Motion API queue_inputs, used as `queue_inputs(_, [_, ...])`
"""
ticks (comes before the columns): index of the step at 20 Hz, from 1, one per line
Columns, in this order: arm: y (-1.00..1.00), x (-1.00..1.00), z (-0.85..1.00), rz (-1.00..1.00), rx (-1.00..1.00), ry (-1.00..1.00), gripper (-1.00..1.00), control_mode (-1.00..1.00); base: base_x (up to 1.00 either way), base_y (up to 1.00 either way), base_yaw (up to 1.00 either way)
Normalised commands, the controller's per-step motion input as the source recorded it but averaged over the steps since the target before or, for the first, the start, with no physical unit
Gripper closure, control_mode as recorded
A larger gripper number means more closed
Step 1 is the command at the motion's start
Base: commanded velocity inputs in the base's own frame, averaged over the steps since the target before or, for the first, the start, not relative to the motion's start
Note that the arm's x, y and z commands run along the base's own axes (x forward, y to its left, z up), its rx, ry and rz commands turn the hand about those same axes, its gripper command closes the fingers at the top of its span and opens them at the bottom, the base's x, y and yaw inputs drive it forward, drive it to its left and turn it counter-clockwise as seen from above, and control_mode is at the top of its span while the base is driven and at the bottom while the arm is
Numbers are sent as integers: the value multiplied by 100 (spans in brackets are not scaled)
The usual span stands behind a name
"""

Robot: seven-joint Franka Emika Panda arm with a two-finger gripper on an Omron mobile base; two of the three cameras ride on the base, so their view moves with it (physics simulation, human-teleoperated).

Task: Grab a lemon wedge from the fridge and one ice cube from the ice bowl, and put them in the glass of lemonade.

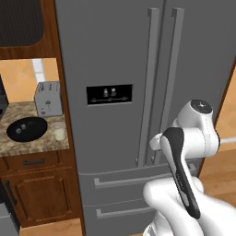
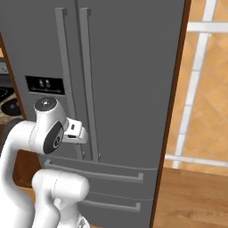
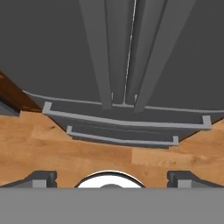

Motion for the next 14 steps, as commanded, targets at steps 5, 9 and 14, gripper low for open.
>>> queue_inputs(5, [0, 0, 0, 0, 0, 0, -100, 100, -48, 3, 0])
queue_inputs(9, [0, 0, 0, 0, 0, 0, -100, 100, -44, 24, 1])
queue_inputs(14, [0, 0, 0, 0, 0, 0, -100, 100, -24, 51, 1])
